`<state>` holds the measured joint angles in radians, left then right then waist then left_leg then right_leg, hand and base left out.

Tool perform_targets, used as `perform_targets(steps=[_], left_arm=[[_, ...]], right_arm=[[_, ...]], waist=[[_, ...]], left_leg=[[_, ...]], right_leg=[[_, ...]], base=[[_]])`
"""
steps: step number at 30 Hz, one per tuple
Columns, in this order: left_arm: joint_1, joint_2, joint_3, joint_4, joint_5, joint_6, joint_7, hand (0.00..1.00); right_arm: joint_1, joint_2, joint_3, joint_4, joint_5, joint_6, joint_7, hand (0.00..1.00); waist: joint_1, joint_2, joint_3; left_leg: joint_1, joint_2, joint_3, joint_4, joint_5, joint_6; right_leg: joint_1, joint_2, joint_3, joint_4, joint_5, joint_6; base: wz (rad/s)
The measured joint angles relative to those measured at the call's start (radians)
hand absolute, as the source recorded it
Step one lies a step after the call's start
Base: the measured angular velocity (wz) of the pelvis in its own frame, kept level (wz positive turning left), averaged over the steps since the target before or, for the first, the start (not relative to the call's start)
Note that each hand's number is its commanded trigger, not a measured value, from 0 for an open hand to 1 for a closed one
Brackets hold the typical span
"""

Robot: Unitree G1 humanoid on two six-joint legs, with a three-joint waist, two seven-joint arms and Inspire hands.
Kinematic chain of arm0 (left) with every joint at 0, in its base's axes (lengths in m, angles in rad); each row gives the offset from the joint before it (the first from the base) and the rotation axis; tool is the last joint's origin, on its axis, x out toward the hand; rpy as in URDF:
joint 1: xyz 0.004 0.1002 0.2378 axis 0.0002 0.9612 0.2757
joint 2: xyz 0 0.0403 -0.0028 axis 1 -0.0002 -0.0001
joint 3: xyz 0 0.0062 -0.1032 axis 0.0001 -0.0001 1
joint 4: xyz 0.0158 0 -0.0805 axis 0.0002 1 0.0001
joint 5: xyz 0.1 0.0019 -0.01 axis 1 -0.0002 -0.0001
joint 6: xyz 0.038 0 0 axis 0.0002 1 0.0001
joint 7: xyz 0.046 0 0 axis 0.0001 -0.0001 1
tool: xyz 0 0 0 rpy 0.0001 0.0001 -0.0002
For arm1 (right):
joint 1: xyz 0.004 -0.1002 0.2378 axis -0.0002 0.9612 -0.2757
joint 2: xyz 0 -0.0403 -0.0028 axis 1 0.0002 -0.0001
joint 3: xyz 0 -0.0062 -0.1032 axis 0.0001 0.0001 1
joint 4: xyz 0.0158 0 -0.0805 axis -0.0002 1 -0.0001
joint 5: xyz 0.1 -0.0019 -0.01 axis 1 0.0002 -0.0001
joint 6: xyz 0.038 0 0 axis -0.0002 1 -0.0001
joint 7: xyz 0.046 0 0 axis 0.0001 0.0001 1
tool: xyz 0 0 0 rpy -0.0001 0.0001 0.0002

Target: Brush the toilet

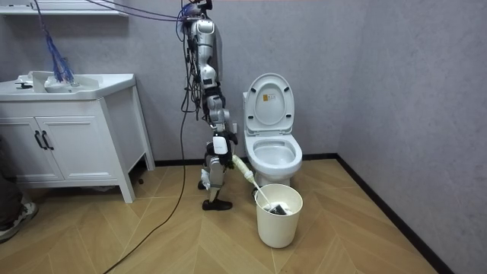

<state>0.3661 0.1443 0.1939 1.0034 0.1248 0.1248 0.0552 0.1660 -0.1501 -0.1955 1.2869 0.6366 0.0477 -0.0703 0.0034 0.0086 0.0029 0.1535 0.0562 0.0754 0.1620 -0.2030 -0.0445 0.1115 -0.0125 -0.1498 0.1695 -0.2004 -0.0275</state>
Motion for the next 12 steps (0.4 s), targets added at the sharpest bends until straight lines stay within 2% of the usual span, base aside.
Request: perform_targets(steps=[3,7,12], left_arm=[[-0.004,-0.005,-0.002,0.004,0.011,0.007,-0.009,0.00],[-0.005,-0.010,-0.002,0.027,0.028,0.009,-0.030,0.00],[-0.016,-0.013,-0.003,0.036,0.105,0.036,-0.070,0.00]], right_arm=[[0.000,-0.002,0.023,0.018,-0.046,0.019,0.034,0.00],[-0.002,-0.002,0.061,0.059,-0.095,0.020,0.095,0.00],[-0.002,-0.011,0.082,0.077,-0.178,0.019,0.141,0.00]], waist=[[0.000,-0.002,0.0010],[0.003,-0.006,0.0006],[0.007,-0.008,0.0007]], left_leg=[[-0.001,0.000,0.002,0.000,0.000,0.000],[0.000,0.000,0.001,0.000,0.000,0.000],[-0.003,0.000,0.000,0.000,0.000,0.000]], right_leg=[[-0.001,-0.001,-0.001,0.000,0.000,0.000],[-0.001,-0.001,-0.001,0.000,0.000,0.000],[-0.005,-0.001,0.000,0.000,0.000,0.000]], base=[[0.00],[0.00],[0.00]])
